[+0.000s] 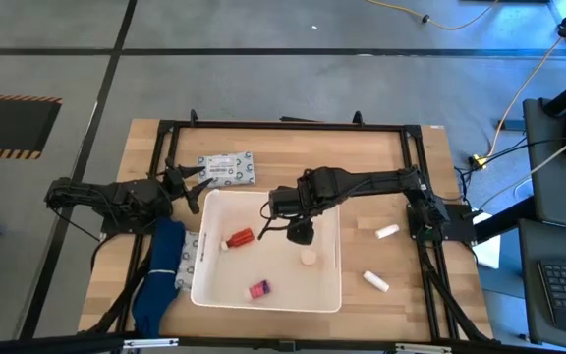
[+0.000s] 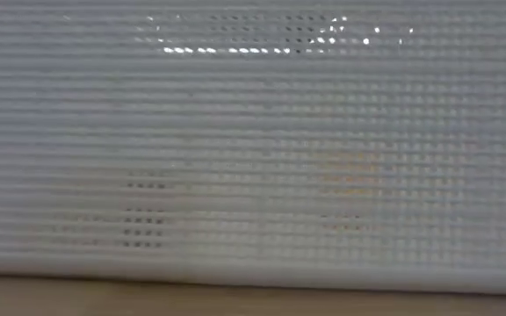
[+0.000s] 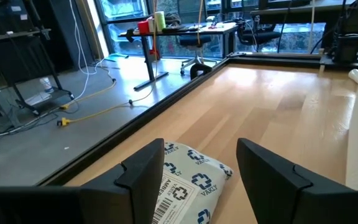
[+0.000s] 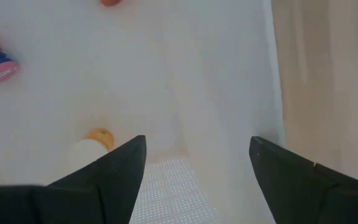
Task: Pick & place medical supplies in basket/bin
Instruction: Adjust the white bin, then put the bottom white rolled gauze into the white bin
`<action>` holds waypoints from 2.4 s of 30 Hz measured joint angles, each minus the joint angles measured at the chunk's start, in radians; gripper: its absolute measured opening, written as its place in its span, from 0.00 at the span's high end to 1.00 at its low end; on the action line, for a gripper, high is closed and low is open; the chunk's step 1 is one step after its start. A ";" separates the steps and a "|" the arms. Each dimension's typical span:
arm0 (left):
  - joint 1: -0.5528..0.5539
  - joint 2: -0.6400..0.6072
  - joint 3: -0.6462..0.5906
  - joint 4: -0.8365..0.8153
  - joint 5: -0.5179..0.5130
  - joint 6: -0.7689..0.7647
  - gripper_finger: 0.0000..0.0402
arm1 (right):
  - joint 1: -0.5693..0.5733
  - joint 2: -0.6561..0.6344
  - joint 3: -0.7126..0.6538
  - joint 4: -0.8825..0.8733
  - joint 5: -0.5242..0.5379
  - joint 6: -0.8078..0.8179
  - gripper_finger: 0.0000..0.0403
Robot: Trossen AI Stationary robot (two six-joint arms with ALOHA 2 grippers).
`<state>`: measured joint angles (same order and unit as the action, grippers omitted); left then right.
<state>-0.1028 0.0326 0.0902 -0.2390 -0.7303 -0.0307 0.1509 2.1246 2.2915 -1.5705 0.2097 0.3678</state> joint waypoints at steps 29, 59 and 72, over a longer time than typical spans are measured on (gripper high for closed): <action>0.000 0.000 0.000 0.000 -0.001 0.000 0.51 | 0.146 -0.279 0.049 0.000 -0.095 0.399 0.29; 0.000 0.000 0.000 0.000 -0.014 0.000 0.51 | 0.658 -0.634 -1.249 0.609 -0.159 0.931 0.29; 0.000 0.000 0.000 0.000 -0.017 -0.011 0.51 | 0.659 -0.634 -1.487 0.881 -0.169 0.968 0.29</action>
<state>-0.1028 0.0330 0.0902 -0.2394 -0.7471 -0.0420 0.8097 1.4910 0.8045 -0.6899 0.0410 1.3356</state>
